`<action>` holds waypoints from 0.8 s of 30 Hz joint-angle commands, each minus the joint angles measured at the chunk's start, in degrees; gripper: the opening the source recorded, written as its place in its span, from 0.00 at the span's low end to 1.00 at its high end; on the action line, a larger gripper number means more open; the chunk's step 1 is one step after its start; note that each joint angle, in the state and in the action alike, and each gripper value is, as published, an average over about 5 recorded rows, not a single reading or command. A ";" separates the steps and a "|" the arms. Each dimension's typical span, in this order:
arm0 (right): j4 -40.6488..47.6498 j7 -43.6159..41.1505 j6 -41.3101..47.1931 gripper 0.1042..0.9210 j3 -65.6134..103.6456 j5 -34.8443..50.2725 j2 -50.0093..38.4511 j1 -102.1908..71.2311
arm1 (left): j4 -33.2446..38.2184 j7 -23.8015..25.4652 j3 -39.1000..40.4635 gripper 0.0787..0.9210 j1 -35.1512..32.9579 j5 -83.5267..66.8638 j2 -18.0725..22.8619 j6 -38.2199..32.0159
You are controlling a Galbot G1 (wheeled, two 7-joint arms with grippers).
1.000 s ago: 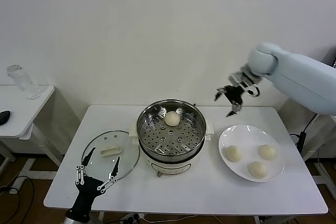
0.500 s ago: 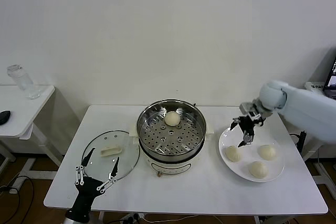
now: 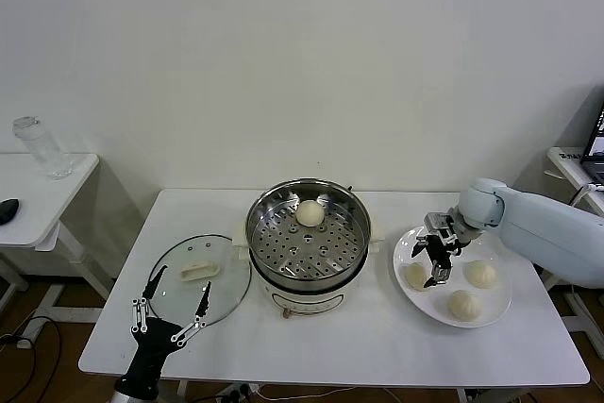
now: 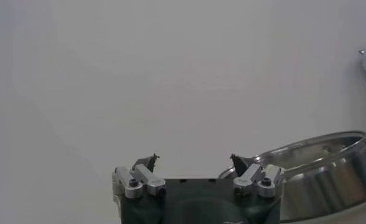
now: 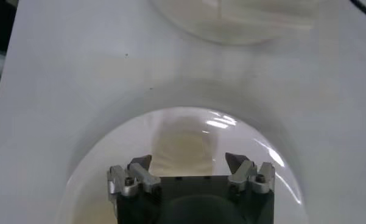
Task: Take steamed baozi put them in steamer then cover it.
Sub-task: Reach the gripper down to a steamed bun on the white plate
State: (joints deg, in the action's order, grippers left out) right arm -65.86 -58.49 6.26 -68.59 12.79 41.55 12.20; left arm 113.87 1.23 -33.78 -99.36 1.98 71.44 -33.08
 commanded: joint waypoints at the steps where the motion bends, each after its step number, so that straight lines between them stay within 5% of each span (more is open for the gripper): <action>1: 0.19 0.75 0.55 0.88 0.69 -0.27 -0.11 -1.77 | 0.00 -0.01 -0.03 0.88 -0.06 0.00 0.04 -0.05; 24: -1.00 -3.38 0.31 0.68 0.40 -2.00 -0.15 4.76 | 1.50 -0.01 0.00 0.88 -0.16 -1.11 -0.31 0.75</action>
State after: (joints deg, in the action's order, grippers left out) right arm -65.96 -60.47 6.53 -68.52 11.08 41.96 14.26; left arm 114.98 1.20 -33.79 -99.54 1.16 71.18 -32.54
